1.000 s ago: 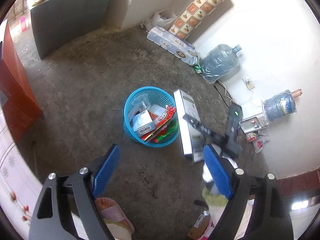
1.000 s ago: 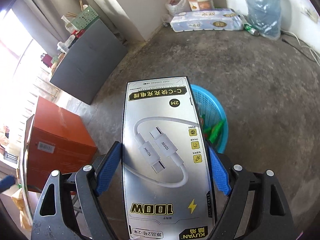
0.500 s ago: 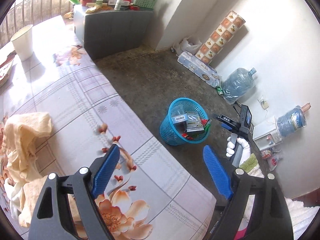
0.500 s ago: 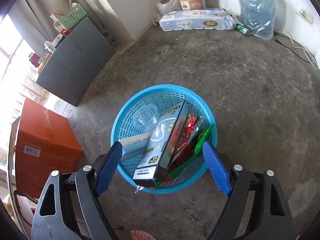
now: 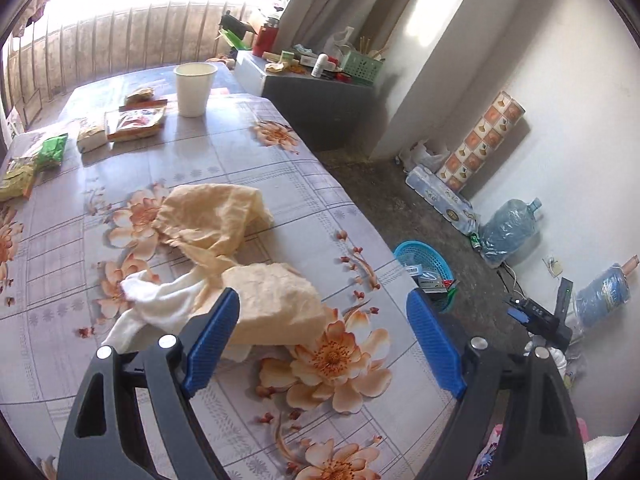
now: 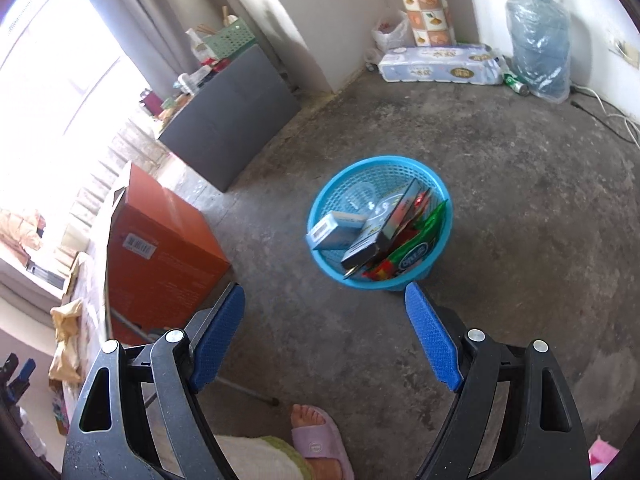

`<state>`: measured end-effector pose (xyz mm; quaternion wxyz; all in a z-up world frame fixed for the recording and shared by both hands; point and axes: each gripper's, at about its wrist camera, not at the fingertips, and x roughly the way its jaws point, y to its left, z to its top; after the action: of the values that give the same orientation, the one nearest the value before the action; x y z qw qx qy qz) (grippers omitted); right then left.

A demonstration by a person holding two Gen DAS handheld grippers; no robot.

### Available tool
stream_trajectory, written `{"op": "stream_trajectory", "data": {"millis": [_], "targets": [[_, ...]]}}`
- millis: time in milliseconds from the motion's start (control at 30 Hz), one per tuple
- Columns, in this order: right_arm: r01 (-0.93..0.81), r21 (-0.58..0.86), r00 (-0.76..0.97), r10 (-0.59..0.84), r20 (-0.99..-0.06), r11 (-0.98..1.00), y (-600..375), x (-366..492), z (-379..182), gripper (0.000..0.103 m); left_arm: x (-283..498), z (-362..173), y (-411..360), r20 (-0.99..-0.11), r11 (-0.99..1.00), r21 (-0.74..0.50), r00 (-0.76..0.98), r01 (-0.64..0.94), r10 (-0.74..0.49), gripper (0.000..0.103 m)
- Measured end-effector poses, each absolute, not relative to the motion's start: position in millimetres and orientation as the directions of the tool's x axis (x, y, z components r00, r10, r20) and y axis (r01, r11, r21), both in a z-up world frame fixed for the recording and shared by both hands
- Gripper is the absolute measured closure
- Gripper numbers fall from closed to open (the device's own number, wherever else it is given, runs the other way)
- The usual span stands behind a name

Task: Collect trash
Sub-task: 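Move both grippers back to the table toward the beige cloth, then grasp the beige cloth with the right gripper while the left gripper grasps the white cloth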

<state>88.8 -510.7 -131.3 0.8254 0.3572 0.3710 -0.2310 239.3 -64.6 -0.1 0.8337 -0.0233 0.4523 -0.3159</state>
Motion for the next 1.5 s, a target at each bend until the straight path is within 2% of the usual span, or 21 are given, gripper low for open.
{"op": "stream_trajectory", "data": {"millis": [200,333,500,633,767,900,1000,1167,1233,1267,1300,1333,1400,1500], "targets": [[0.488,0.442,0.692,-0.026,-0.722,0.753,-460.3,115.4,-77.5,0.025,228.5,-16.5,-4.3,-0.74,0.853,-0.322,0.452,0.411,-0.498,0.02],[0.307,0.429,0.729,0.08,-0.68,0.85,-403.9,159.6,-46.4,0.023,224.7,-24.5,27.8,-0.737,0.875,-0.328,0.483,0.355,-0.473,0.02],[0.05,0.372,0.717,0.226,-0.66,0.927,-310.9,219.7,-33.6,0.023,220.5,-36.6,50.2,-0.74,0.898,-0.309,0.514,0.312,-0.434,0.02],[-0.092,0.354,0.657,0.324,-0.681,0.931,-246.0,264.7,-41.5,0.023,218.5,-46.4,61.5,-0.746,0.914,-0.271,0.534,0.303,-0.398,0.02],[-0.159,0.318,0.606,0.347,-0.716,0.935,-205.2,304.0,-48.7,0.024,220.8,-54.3,71.1,-0.746,0.912,-0.271,0.532,0.309,-0.401,0.02],[-0.168,0.292,0.6,0.332,-0.728,0.942,-187.6,337.5,-44.3,0.025,232.0,-51.8,68.0,-0.725,0.891,-0.282,0.53,0.355,-0.44,0.027],[-0.123,0.274,0.58,0.293,-0.76,0.954,-183.7,370.8,-48.1,0.029,250.5,-49.1,55.1,-0.716,0.869,-0.292,0.512,0.399,-0.475,0.032],[-0.062,0.3,0.501,0.29,-0.815,0.952,-185.1,420.5,-74.4,0.031,290.6,-63.3,25.8,-0.762,0.852,-0.289,0.433,0.437,-0.481,0.041],[-0.058,0.295,0.469,0.287,-0.835,0.954,-182.0,432.4,-87.3,0.035,301.5,-71.9,14.4,-0.786,0.85,-0.278,0.404,0.447,-0.469,0.047],[-0.051,0.284,0.453,0.276,-0.848,0.957,-180.9,437.2,-93.9,0.042,305.2,-75.4,10.0,-0.793,0.849,-0.274,0.393,0.452,-0.465,0.049],[-0.046,0.284,0.433,0.275,-0.858,0.958,-180.8,440.2,-100.7,0.057,308.0,-77.9,6.6,-0.8,0.85,-0.27,0.386,0.453,-0.459,0.051],[-0.039,0.297,0.415,0.286,-0.864,0.954,-182.6,440.8,-106.3,0.065,309.6,-79.1,4.4,-0.803,0.85,-0.269,0.382,0.453,-0.458,0.052],[-0.017,0.347,0.409,0.324,-0.853,0.938,-190.9,434.9,-108.8,0.095,310.7,-79.0,4.1,-0.797,0.846,-0.283,0.379,0.452,-0.469,0.053],[-0.015,0.398,0.465,0.358,-0.809,0.917,-208.6,416.8,-93.0,0.099,308.8,-76.2,7.0,-0.782,0.835,-0.31,0.377,0.455,-0.496,0.053]]}}
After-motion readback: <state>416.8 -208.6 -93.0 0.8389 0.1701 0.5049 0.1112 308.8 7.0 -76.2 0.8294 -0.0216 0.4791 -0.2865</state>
